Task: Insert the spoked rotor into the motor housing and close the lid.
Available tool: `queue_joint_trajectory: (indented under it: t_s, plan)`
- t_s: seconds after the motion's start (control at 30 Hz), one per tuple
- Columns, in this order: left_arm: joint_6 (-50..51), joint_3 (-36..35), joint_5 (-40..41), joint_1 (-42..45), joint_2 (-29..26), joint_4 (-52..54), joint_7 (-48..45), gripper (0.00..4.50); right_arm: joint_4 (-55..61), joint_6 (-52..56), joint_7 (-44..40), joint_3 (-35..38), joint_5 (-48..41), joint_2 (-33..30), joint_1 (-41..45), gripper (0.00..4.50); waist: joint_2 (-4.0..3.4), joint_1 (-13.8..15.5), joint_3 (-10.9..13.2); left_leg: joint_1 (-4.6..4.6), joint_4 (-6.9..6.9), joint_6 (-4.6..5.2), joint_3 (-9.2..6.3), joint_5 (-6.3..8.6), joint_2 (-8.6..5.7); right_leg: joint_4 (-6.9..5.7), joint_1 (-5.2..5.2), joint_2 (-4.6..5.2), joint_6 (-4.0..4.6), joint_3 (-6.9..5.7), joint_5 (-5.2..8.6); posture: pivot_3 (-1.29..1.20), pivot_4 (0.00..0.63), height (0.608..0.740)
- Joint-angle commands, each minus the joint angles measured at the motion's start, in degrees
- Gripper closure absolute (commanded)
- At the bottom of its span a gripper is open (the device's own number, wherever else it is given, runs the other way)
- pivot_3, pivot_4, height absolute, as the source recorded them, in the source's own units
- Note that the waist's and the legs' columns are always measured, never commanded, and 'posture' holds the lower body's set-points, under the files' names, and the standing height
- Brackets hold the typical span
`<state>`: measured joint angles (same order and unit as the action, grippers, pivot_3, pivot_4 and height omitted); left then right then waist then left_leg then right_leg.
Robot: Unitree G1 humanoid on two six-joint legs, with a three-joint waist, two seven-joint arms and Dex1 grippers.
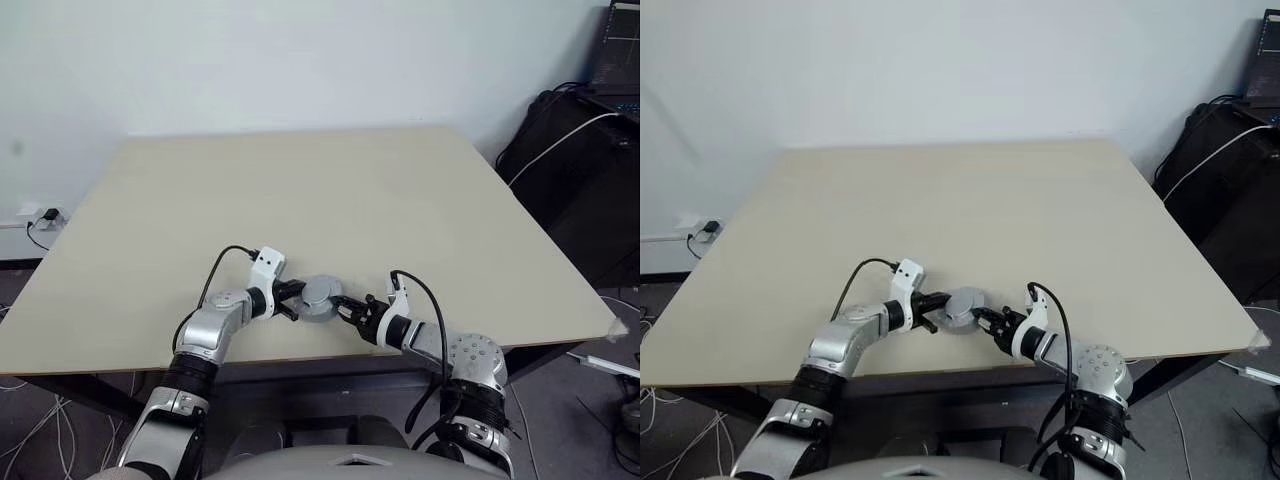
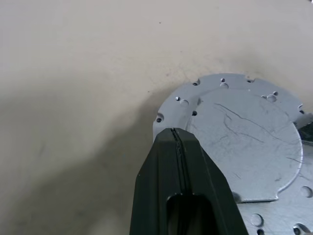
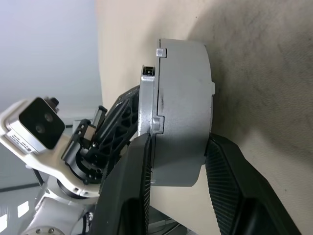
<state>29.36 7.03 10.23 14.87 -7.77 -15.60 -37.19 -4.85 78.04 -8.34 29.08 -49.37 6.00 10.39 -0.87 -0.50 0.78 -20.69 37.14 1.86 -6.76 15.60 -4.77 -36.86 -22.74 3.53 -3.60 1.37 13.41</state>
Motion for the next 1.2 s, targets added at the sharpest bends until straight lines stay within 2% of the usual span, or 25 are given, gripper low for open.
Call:
queue_joint_trajectory:
  t_s: [0.03,0.3,0.47,0.6,0.8,1.03,1.07,1.2]
  plan:
    - [-0.65,-1.49,4.05,-1.13,2.57,8.27,0.78,4.50,2.02,0.24,0.90,-1.95,-1.86,4.59,-1.44,3.23,0.00,-0.01,0.02,-0.01,0.00,0.01,-0.01,0.00,0.00,0.00,0.00,0.02,0.00,0.01,0.00,0.00,0.000,0.740]
    - [0.41,-8.91,11.68,-9.32,6.44,26.38,9.11,4.50,2.52,0.21,2.16,-2.00,-4.28,4.60,-2.44,3.23,-0.09,-0.19,0.01,-0.14,-0.01,0.01,0.07,0.02,0.09,0.01,0.02,0.15,0.00,0.10,0.00,0.00,0.000,0.740]
    - [3.44,-16.17,21.41,-16.74,11.37,31.82,15.41,4.50,3.21,0.42,2.11,-1.02,-8.55,5.06,-2.53,3.23,-0.10,-0.08,0.08,-0.14,-0.01,0.00,0.06,0.02,0.21,0.03,0.04,0.00,0.04,0.08,0.02,0.00,0.000,0.740]
    - [7.26,-18.77,30.47,-23.60,14.02,33.73,16.09,4.50,5.10,0.46,1.21,-0.87,-13.64,5.89,-1.87,3.23,0.01,-0.18,0.51,-0.16,0.03,0.03,0.08,0.03,0.20,0.08,0.02,0.00,-0.24,0.06,0.19,0.00,0.000,0.740]
    - [8.72,-18.45,43.81,-31.51,17.23,35.03,16.97,2.61,6.05,-2.15,2.99,-1.91,-20.07,6.31,1.06,3.23,-0.12,-0.22,0.85,-0.18,0.04,0.02,0.08,0.04,0.23,0.08,-0.09,0.02,-0.24,0.05,0.21,0.00,0.000,0.740]
    - [5.30,-17.33,54.28,-34.15,19.75,31.78,19.40,0.25,4.92,-5.85,5.61,-4.93,-23.22,5.42,4.41,3.23,-0.17,-0.17,1.03,-0.19,0.04,0.01,0.08,0.04,0.28,0.09,-0.14,0.00,-0.19,0.03,0.24,0.00,0.000,0.740]
    - [5.10,-16.81,55.23,-34.10,19.70,31.22,19.60,0.04,4.60,-6.22,5.77,-5.39,-23.53,5.22,4.78,3.23,-0.18,-0.17,1.04,-0.19,0.04,0.01,0.08,0.04,0.28,0.09,-0.14,0.00,-0.18,0.03,0.25,0.00,0.000,0.740]
    - [5.30,-14.59,60.01,-33.70,19.64,29.59,19.50,0.04,3.49,-6.17,6.11,-7.54,-24.17,4.39,5.59,3.23,-0.17,-0.19,1.04,-0.21,0.03,0.02,0.11,0.05,0.25,0.10,-0.14,-0.01,-0.13,0.04,0.23,0.00,0.000,0.740]
